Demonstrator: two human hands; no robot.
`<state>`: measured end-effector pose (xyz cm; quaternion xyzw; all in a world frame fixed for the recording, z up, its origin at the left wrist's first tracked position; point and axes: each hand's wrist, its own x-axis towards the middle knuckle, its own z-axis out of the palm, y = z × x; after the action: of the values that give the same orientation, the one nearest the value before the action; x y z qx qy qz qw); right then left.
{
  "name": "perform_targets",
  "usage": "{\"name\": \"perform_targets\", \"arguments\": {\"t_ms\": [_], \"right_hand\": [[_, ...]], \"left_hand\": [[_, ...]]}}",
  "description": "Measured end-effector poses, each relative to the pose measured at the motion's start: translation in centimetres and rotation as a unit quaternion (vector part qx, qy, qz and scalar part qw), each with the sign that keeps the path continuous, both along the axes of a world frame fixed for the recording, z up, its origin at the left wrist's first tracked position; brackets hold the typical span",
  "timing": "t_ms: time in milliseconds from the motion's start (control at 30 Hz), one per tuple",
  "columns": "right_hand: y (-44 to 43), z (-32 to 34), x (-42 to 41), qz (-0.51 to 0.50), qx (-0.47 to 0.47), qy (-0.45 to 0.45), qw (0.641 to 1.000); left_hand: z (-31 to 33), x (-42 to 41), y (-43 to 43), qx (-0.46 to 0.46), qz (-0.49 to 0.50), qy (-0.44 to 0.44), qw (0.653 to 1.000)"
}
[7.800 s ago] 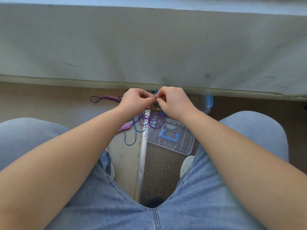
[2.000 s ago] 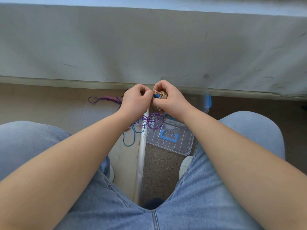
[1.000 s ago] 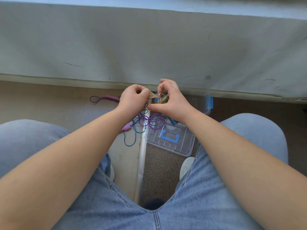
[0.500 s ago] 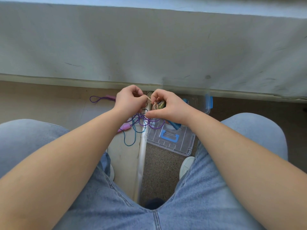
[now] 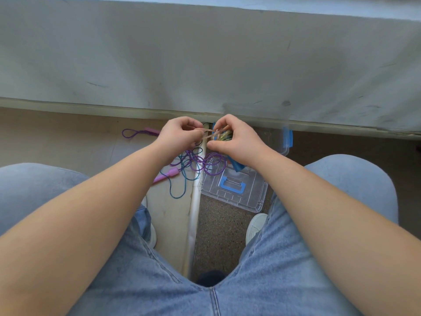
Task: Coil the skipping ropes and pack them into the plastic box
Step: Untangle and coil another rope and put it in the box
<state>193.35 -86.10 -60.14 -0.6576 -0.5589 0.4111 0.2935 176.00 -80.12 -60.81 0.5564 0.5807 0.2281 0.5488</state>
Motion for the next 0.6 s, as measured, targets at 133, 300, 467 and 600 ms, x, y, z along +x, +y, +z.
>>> {"name": "perform_targets", "arguments": {"t_ms": [133,300,467,600], "right_hand": [[0.5,-0.7,0.5,-0.049,-0.031,-0.015,0.998],[1.0,-0.7,0.4,-0.023,-0.086,0.053,0.995],[1.8,-0.9,1.7,0.001,-0.141,0.124,0.982],[3.1,-2.6,2.7,-0.046,-0.143,0.128,0.98]], "left_hand": [[-0.1,0.9,-0.8,-0.048,-0.069,-0.035,0.996],[0.2,1.4,-0.7,-0.072,-0.04,-0.026,0.996],[-0.1,1.2,0.6,-0.158,-0.007,-0.073,0.985],[-1.4,2.1,2.2,-0.197,0.063,-0.118,0.971]]}}
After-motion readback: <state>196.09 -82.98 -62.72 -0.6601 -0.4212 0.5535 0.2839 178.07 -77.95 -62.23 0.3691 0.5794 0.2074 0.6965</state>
